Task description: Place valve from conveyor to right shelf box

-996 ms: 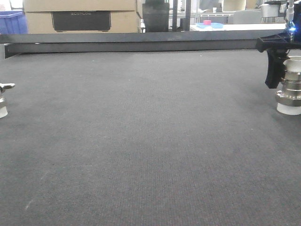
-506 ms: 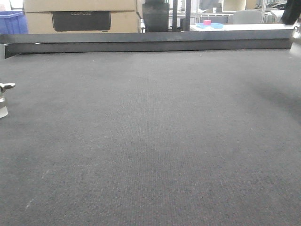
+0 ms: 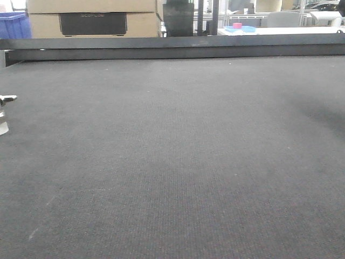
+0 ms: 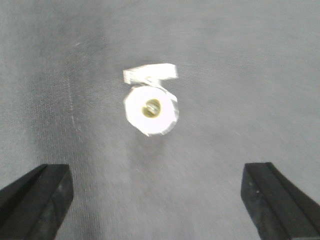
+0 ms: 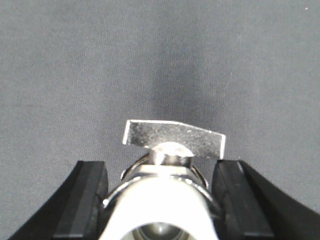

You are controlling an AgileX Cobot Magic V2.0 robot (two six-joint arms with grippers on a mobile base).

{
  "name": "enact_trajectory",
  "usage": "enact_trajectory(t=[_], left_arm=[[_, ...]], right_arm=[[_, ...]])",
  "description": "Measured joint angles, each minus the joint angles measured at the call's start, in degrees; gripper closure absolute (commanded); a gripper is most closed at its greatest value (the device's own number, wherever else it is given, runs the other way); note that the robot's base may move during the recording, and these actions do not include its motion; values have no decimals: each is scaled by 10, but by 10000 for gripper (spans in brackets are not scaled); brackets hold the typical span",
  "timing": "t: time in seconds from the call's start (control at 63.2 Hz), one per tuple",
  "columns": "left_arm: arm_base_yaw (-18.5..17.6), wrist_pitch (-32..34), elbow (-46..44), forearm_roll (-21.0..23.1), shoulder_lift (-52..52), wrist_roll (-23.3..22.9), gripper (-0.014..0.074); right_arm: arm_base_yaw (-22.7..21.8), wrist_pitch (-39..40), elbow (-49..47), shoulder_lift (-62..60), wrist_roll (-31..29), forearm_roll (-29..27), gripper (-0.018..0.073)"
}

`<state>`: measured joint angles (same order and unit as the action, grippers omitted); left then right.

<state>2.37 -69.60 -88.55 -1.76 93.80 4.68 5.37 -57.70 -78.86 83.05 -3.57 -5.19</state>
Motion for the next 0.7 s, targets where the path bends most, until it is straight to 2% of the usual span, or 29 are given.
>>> enact_trajectory(t=[0.237, 0.696], left_arm=[[9, 7, -5, 18, 74, 24, 15], [9, 51, -5, 22, 143, 27, 15]], right_arm=[[0, 3, 0, 0, 0, -2, 713], [0, 7, 0, 0, 0, -3, 713]])
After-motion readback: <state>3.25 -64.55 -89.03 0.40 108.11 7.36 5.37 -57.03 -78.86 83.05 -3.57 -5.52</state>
